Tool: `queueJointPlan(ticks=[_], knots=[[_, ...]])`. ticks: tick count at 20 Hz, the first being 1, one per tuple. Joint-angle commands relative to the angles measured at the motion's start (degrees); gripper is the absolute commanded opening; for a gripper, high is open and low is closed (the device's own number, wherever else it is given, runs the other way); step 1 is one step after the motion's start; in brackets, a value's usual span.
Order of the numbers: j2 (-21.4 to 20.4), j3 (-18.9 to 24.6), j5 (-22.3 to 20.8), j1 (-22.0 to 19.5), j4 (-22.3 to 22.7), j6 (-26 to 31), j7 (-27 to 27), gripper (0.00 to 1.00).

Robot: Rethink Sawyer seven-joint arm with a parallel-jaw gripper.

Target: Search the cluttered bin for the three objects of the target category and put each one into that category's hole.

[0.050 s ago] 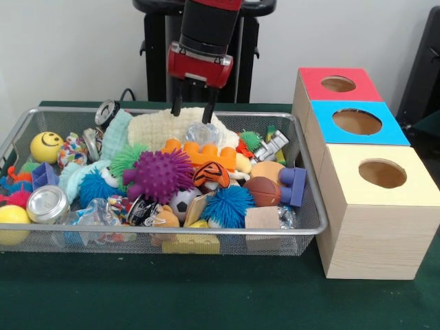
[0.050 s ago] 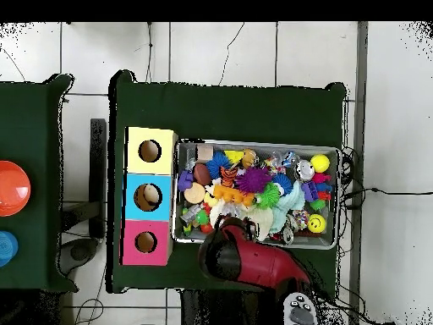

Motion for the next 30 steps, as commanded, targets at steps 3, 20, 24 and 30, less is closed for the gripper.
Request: queueJointPlan(ticks=[3,20,24,30], knots=[[3.22,4.4,1.58,-0.8,-0.63,-6.23,11.81,1.0],[6.6,8.21,0.55,-4.14,1.72,-11.06,11.97,1.0],[6.35,9.27,1.47,-3.4,3.52,-11.83,13.42,1.0],[5.85,9.94,2.13,-2.83,4.34,-11.46,14.01,1.0]])
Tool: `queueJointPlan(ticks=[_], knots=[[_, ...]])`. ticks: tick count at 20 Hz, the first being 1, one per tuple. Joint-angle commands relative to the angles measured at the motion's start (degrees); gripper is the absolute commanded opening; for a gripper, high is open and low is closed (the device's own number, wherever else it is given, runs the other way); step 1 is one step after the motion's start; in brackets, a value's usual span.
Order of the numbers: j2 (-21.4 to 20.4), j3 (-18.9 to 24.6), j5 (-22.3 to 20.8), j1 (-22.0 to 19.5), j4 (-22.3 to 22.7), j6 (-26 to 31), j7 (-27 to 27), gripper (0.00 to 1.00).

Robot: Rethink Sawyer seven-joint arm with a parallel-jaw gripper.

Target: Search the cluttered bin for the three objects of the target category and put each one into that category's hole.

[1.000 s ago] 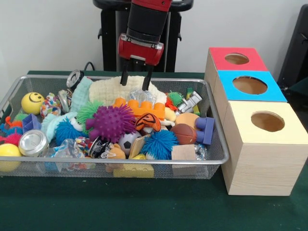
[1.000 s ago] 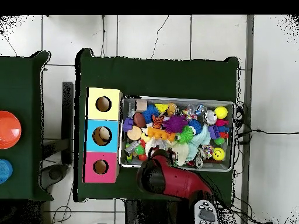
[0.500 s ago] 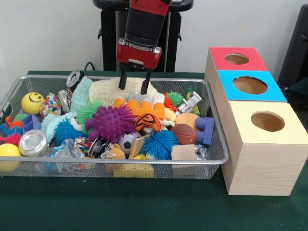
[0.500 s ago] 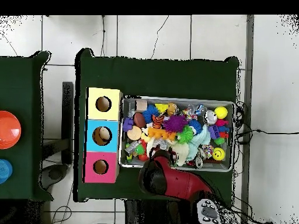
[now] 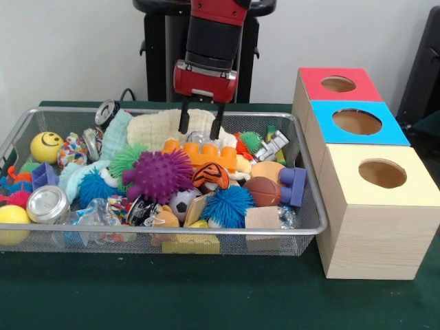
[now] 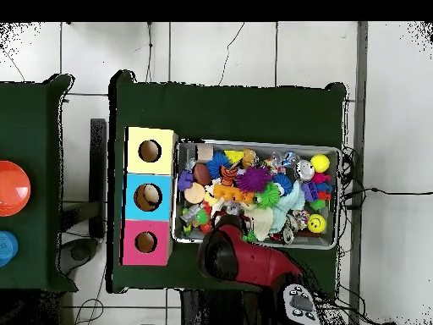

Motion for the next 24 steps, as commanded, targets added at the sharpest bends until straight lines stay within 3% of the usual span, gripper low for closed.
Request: queueJointPlan(ticks=[1,5,17,24], knots=[[2.71,6.43,2.32,-0.17,3.03,-1.46,13.98,1.0],[2.06,6.03,3.07,0.88,3.41,-0.43,13.88,1.0],[3.91,8.1,0.63,-1.93,0.87,-0.58,11.12,1.0],[8.42,9.18,-1.78,-3.68,-1.76,-3.56,9.38,1.0]])
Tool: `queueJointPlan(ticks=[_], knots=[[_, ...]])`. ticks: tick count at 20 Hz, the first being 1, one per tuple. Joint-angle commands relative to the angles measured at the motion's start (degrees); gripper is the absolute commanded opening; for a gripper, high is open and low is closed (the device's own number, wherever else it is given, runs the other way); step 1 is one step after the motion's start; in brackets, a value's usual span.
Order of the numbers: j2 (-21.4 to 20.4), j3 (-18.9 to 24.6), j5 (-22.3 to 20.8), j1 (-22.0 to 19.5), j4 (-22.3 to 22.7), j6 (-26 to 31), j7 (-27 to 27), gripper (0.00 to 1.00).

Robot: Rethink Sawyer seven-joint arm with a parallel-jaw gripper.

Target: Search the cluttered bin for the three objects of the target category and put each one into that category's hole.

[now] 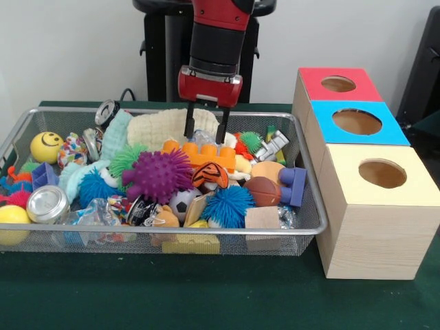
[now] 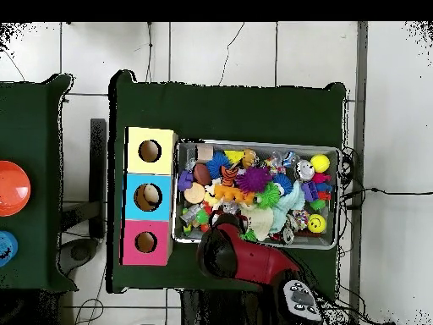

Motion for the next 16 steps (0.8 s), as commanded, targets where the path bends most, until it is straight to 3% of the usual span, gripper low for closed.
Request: queueJointPlan(ticks=[1,16], knots=[[7.78,7.28,-2.59,-2.37,-1.94,-3.5,9.31,1.0],[5.62,5.9,-1.62,-0.28,-1.25,-3.75,8.49,1.0]])
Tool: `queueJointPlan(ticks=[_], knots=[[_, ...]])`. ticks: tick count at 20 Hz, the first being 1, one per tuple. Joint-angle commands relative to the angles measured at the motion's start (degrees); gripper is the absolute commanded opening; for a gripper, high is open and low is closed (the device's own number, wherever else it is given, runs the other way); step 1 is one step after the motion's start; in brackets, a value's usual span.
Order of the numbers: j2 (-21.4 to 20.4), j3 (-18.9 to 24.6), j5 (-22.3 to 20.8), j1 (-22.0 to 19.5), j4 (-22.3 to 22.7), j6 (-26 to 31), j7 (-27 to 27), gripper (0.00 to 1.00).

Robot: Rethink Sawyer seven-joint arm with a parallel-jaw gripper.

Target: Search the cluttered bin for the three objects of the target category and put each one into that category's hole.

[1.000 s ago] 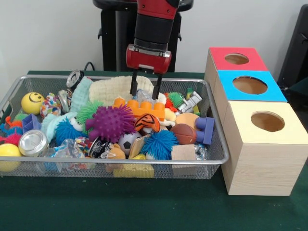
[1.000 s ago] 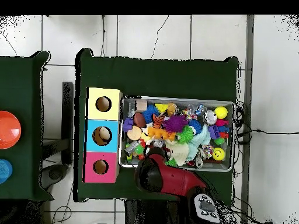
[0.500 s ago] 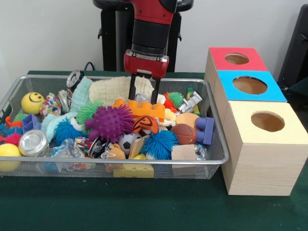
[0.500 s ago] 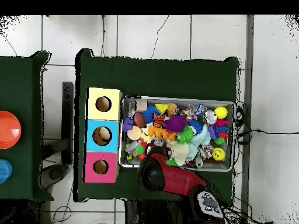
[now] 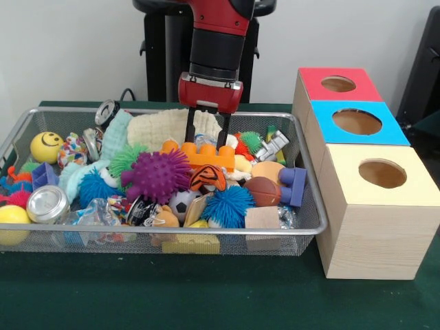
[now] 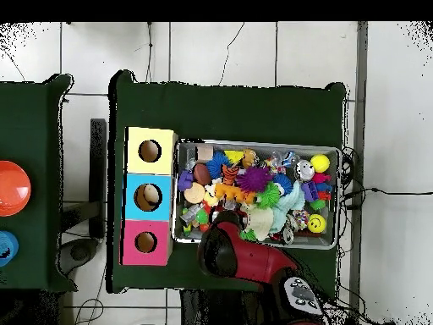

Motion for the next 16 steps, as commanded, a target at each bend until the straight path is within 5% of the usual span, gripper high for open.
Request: queueJointPlan(ticks=[1,14,15,16], knots=[[4.18,4.79,-1.74,0.65,-1.05,0.57,8.54,1.0],[3.28,4.63,-2.06,0.94,-1.13,0.51,8.2,1.0],[3.29,4.11,-1.84,1.37,-1.3,0.75,8.01,0.0],[3.24,3.9,-1.84,1.62,-1.48,1.25,7.64,0.0]])
